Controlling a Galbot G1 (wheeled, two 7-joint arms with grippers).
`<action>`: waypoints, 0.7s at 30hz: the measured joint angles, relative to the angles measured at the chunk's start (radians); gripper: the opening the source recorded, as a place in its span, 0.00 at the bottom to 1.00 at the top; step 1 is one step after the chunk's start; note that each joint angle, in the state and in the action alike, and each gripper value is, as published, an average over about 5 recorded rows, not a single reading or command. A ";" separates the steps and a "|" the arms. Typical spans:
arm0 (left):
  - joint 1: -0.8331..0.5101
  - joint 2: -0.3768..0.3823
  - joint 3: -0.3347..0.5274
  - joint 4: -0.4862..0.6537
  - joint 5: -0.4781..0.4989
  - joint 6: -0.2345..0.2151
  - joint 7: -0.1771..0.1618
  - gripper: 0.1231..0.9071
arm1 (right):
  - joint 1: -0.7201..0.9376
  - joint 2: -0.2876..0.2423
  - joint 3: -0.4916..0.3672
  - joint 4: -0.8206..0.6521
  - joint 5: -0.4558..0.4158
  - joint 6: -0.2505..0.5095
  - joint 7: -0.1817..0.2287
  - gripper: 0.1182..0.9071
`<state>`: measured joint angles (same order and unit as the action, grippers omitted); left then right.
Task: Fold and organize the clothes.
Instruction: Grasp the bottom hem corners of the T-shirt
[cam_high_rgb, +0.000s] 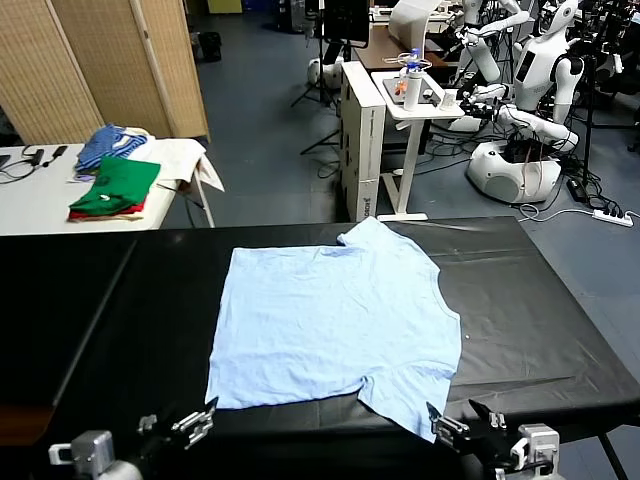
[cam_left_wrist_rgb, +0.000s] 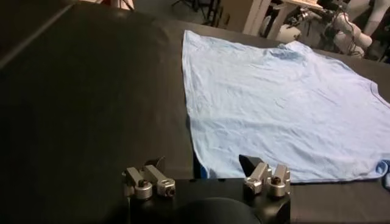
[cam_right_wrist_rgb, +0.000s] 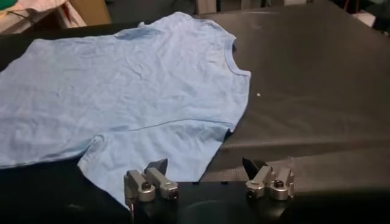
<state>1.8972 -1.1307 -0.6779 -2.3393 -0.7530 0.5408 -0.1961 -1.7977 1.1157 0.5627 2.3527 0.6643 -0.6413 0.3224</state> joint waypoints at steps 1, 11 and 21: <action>-0.001 -0.002 0.002 0.001 0.001 -0.001 0.000 1.00 | 0.000 0.001 -0.001 -0.001 0.000 0.000 0.000 1.00; -0.011 -0.024 0.024 0.027 0.017 -0.012 0.000 0.95 | 0.004 0.022 -0.018 -0.017 -0.001 0.004 -0.003 0.58; -0.015 -0.032 0.038 0.044 0.030 -0.019 0.005 0.27 | -0.001 0.025 -0.016 -0.019 -0.004 0.020 -0.007 0.04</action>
<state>1.8817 -1.1625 -0.6398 -2.2956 -0.7227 0.5222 -0.1914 -1.7989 1.1406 0.5468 2.3338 0.6604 -0.6212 0.3153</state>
